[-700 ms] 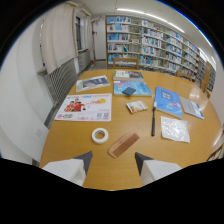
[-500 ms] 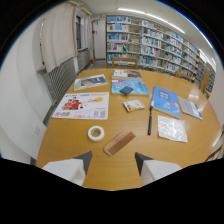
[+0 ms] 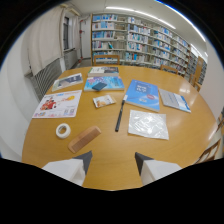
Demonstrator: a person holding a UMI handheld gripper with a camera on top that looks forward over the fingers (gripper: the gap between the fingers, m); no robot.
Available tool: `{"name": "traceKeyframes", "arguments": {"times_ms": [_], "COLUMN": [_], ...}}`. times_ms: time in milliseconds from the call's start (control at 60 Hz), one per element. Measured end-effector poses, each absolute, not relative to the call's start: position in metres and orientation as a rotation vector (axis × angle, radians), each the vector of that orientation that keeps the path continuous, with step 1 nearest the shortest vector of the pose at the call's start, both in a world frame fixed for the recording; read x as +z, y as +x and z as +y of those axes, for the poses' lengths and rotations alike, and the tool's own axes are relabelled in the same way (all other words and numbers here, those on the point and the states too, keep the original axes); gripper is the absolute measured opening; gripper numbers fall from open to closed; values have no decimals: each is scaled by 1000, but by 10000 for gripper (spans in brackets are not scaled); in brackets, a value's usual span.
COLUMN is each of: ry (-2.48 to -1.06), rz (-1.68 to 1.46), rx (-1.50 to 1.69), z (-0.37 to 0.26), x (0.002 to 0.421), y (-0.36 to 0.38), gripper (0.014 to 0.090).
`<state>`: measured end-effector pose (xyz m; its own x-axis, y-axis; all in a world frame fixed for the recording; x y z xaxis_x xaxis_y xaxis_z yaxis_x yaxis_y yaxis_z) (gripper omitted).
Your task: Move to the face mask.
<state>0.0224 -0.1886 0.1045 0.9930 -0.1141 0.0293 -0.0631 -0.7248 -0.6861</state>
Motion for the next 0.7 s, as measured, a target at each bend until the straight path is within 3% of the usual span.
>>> {"name": "traceKeyframes", "arguments": {"times_ms": [350, 700], "ry": [-2411, -2436], "rz": [70, 7], "rx": [-94, -74], "z": [-157, -108], "x": [84, 38], "y": [133, 185], "gripper": [846, 846]}}
